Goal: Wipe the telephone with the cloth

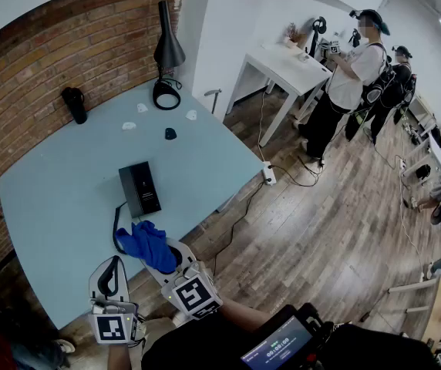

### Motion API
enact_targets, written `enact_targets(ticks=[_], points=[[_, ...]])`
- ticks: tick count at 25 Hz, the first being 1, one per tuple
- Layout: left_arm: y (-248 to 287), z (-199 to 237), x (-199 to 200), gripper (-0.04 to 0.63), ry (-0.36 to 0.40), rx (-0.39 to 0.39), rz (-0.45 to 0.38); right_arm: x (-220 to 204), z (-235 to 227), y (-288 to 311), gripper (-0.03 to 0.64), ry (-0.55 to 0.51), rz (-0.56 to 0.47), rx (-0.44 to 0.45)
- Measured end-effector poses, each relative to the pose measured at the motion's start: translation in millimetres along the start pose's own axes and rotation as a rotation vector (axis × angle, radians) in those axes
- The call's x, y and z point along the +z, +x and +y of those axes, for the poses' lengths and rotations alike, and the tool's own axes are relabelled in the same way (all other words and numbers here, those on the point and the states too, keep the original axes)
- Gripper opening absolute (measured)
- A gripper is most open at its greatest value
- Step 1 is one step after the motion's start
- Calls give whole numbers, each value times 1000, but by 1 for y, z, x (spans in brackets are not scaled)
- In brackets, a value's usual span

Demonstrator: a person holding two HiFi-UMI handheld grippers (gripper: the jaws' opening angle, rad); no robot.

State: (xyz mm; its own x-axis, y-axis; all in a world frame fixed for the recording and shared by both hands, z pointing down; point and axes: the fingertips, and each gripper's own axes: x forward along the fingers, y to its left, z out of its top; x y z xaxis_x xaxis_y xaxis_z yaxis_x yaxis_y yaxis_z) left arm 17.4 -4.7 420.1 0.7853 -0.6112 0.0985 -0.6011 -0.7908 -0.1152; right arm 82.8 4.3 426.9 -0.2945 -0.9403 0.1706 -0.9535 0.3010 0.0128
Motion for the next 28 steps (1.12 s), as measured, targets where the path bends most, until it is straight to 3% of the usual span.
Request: enact_targets(ticks=[4,8,12,20,28], points=[[3,8,0,11,-20,5,-10,2,1,12,208,15,-17,21],[5,3,-4,11,17,-7,-26,-7,-4,15,213,3,-3,30],[5,1,-14,12,-12,-15,48,-11,-17,23,215,-26,24,27],[-4,16,-17,12,-72,38,79,-25,-33,70,216,-173,97,120],[-14,15,-28,12,-122,64,117,-51,-90,141,218,-334,284,180]])
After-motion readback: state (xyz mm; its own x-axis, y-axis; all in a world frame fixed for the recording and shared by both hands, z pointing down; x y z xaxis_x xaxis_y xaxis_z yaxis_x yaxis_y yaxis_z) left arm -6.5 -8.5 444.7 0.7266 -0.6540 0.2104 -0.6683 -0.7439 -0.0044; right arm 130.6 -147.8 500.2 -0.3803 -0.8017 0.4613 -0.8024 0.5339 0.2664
